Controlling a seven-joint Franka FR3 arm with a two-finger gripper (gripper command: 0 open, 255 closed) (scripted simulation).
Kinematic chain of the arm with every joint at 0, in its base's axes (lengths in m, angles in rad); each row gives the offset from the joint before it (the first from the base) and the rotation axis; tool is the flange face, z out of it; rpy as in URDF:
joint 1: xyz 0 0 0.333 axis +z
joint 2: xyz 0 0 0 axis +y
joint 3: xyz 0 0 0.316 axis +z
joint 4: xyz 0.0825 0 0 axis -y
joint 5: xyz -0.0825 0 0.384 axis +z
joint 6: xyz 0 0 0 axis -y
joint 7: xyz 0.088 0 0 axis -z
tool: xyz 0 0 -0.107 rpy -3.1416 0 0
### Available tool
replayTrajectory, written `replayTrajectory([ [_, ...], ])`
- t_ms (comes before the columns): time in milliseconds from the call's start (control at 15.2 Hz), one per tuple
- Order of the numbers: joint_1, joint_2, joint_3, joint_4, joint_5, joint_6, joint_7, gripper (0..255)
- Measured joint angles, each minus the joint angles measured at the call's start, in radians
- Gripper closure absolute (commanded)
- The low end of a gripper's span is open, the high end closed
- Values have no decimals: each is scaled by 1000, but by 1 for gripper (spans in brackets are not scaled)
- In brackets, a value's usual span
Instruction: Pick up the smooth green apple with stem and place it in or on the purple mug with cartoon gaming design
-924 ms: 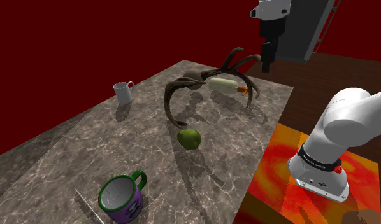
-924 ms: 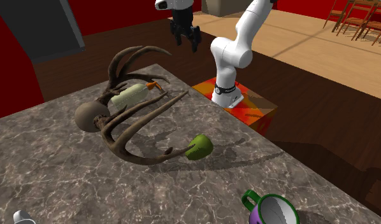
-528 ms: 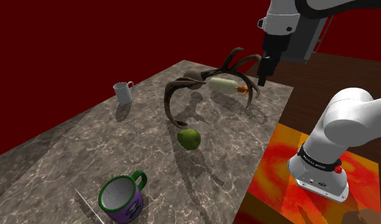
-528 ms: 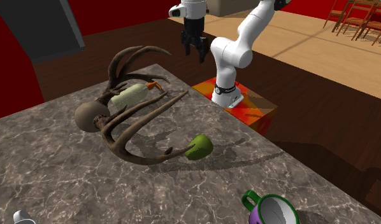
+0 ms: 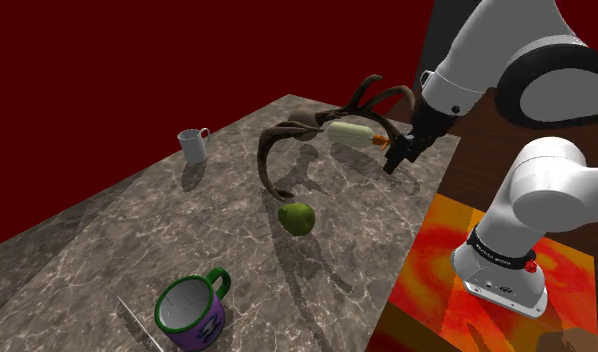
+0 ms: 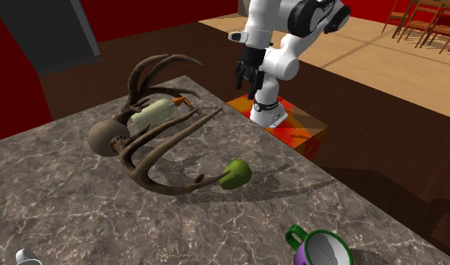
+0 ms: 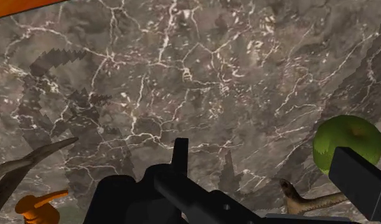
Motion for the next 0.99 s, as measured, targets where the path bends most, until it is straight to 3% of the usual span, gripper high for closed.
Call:
replayTrajectory([
  [198, 62, -67, 155, -99, 126, 152, 153, 0],
  [462, 82, -79, 212, -117, 168, 200, 214, 0],
  [528, 48, -28, 370, -106, 228, 263, 268, 0],
  [594, 29, 55, 529, -101, 344, 416, 373, 0],
  [726, -8, 139, 760, -106, 497, 677, 534, 0],
  [858, -107, 194, 931, -67, 565, 831, 647, 0],
  [924, -181, 216, 1012, -29, 586, 895, 697, 0],
  [990, -236, 204, 1080, 0, 598, 927, 753, 0],
])
